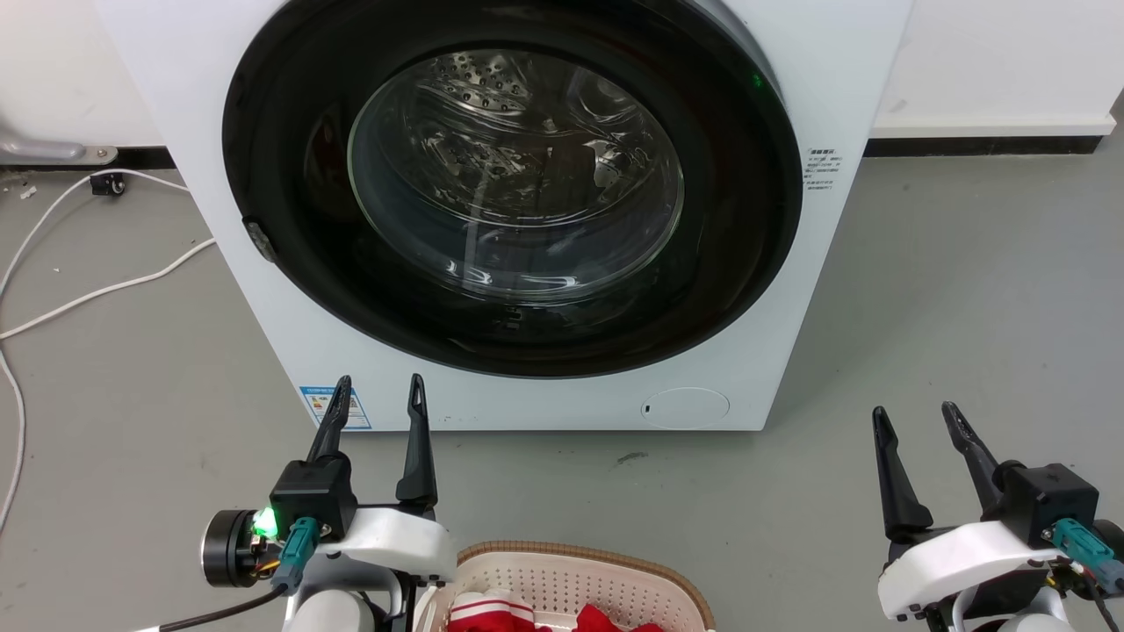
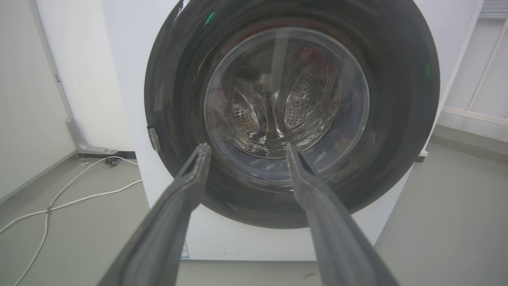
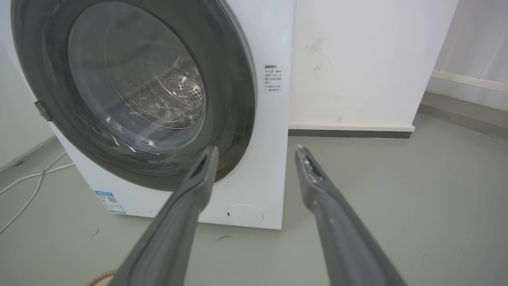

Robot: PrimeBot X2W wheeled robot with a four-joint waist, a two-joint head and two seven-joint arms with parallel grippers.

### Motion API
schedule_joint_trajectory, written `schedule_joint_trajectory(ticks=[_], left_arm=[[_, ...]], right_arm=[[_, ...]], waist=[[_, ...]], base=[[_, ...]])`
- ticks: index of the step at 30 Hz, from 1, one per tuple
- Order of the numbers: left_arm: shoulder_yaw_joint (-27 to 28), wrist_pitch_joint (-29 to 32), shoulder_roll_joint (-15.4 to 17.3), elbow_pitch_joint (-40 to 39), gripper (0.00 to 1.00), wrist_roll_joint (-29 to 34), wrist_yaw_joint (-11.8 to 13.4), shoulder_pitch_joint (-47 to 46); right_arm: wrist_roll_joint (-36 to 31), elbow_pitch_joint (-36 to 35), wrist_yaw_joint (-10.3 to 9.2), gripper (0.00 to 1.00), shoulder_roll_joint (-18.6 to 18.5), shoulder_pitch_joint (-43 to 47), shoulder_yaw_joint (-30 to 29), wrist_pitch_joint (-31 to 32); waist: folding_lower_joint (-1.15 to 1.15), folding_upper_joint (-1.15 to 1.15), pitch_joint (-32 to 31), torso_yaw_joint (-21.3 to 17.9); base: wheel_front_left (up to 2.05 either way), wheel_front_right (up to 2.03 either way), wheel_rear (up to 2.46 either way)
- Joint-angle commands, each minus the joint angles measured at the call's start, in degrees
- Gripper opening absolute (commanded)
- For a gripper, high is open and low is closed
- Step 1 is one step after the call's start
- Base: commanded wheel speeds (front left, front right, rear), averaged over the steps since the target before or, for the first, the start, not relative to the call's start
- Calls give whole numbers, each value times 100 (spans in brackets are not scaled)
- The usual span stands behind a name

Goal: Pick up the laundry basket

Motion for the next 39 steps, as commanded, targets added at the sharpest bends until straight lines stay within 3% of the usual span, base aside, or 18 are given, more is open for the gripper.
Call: schedule_joint_trajectory(ticks=[1,14,24,32,39], left_arm=[[15,-15,9,9,100,-12,31,7],[10,-15,9,141,100,70,49,-26],[43,-15,9,390,100,136,164,-253],[67,-15,8,996,100,-14,199,-431],[93,-15,6,1977,100,-244,46,-684]], right_arm=[[47,16,-2,100,16,61,1,26],[192,51,-2,100,16,62,7,103],[244,280,-2,100,12,-206,229,327],[590,834,-2,100,-201,-511,556,531],[946,1481,-2,100,-354,-792,959,746]], waist=[[0,0,2,-1],[0,0,62,22],[0,0,744,184],[0,0,1377,257],[0,0,1875,208]], base=[[0,0,0],[0,0,0],[0,0,0],[0,0,0],[0,0,0]])
